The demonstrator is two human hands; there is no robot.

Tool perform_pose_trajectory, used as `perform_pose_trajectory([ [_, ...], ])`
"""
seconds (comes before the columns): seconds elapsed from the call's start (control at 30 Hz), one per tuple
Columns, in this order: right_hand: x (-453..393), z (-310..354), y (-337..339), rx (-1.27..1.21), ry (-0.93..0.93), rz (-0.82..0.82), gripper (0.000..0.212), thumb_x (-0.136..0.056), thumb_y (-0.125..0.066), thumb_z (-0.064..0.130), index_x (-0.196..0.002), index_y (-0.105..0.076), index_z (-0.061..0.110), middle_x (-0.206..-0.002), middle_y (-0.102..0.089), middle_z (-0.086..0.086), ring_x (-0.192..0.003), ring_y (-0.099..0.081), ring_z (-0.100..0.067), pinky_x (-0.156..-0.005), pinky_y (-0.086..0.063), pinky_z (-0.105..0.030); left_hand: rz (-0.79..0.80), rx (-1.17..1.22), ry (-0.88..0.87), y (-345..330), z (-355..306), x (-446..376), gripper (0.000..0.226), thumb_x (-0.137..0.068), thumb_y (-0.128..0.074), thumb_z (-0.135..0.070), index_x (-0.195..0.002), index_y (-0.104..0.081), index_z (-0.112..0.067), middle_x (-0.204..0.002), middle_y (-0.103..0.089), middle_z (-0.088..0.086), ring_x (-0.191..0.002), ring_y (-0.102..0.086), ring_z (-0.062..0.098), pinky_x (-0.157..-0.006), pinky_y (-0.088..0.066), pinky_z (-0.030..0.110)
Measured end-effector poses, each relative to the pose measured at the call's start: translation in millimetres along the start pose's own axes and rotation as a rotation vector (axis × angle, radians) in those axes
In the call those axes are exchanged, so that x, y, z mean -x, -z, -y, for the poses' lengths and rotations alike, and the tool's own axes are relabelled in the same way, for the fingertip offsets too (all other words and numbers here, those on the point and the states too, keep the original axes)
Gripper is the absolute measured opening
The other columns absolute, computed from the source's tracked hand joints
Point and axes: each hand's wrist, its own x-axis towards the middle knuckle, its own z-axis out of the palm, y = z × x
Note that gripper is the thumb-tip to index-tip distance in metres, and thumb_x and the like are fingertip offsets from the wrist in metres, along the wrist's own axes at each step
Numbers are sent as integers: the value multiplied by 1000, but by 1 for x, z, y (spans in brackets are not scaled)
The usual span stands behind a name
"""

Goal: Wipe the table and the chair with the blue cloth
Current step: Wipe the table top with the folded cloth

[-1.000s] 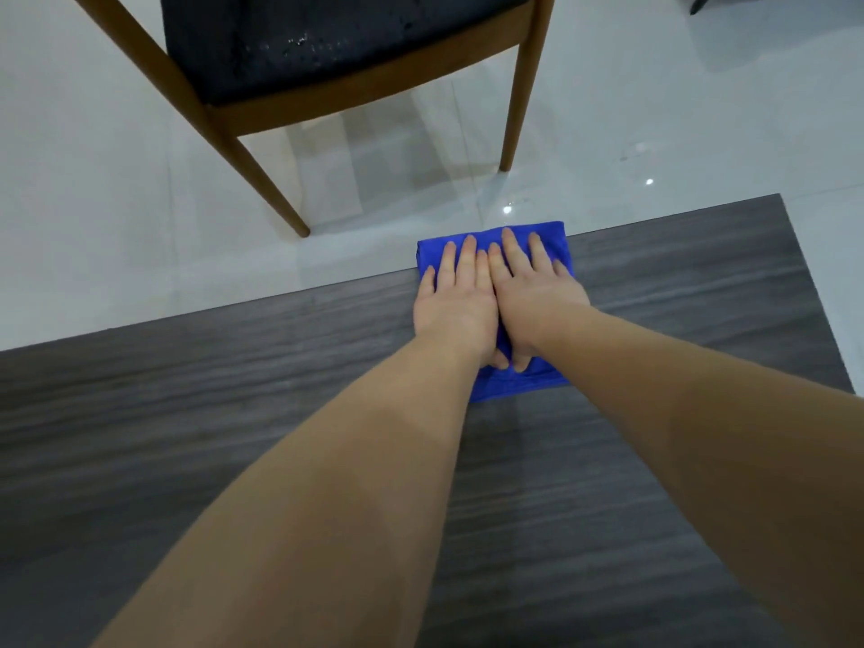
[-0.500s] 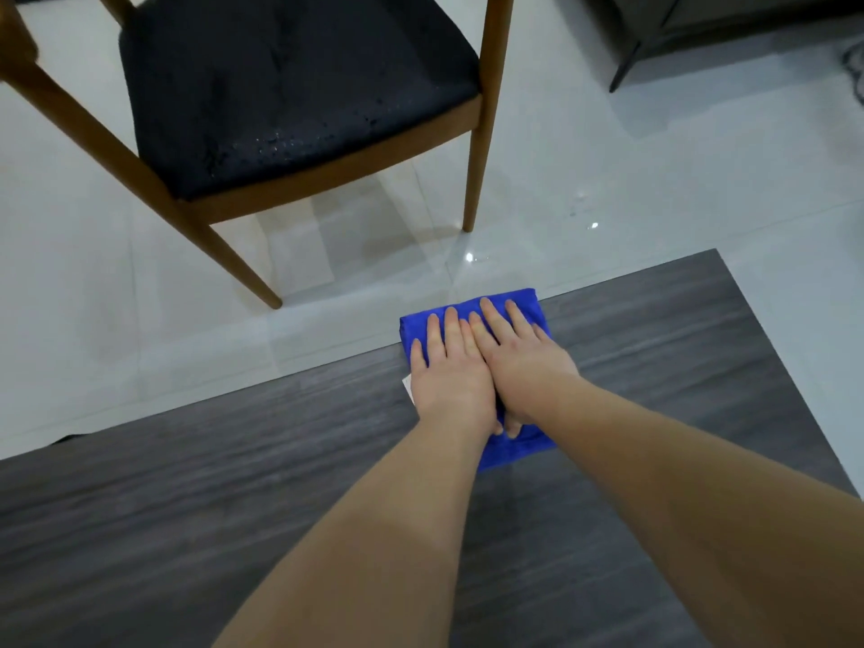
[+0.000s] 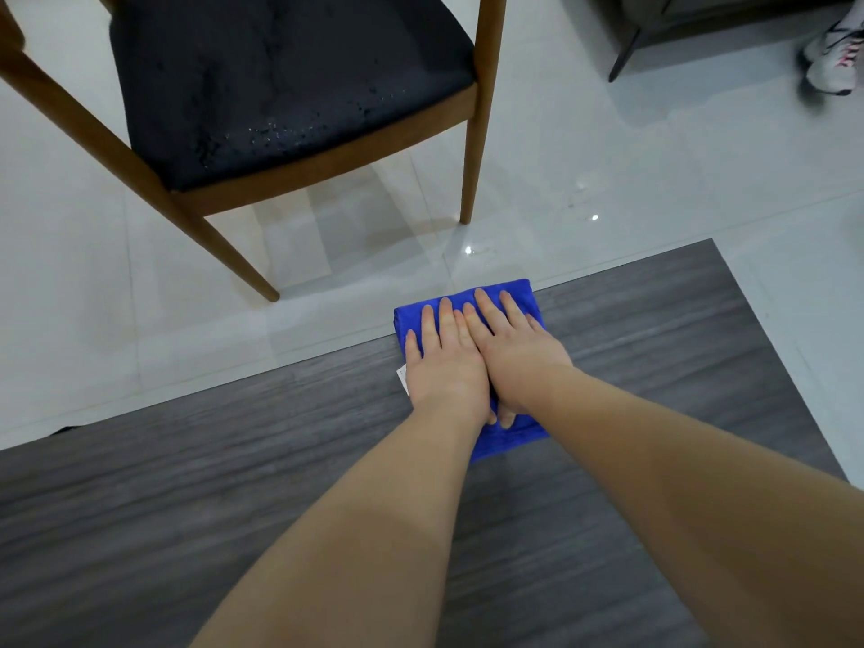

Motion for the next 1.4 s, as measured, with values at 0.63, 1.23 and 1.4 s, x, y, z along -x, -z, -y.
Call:
perform_pose_trajectory([
  [0.63, -2, 0, 1, -11, -1, 14, 148, -56, -93, 28, -153, 19, 17, -159, 26, -5, -147, 20, -31, -122, -5, -45, -20, 12, 11, -3, -1, -4, 147, -61, -87, -54, -153, 19, -9, -161, 24, 8, -148, 22, 29, -121, 6, 46],
  [1.23, 2, 2, 6, -21, 7, 11, 153, -52, -95, 31, -153, 19, 17, -160, 24, -3, -147, 19, -29, -122, -6, -44, -6, 32, 44, 2, -3, 0, 147, -61, -88, -51, -154, 18, -10, -162, 23, 6, -148, 22, 26, -121, 6, 44],
  [1.4, 2, 2, 3, 60, 16, 28, 158, -46, -95, 43, -153, 17, 15, -160, 22, -4, -148, 16, -31, -121, -11, -46, -21, 73, 13, 1, 1, 3, 145, -63, -88, -49, -153, 18, -9, -162, 23, 7, -148, 23, 27, -121, 7, 45],
])
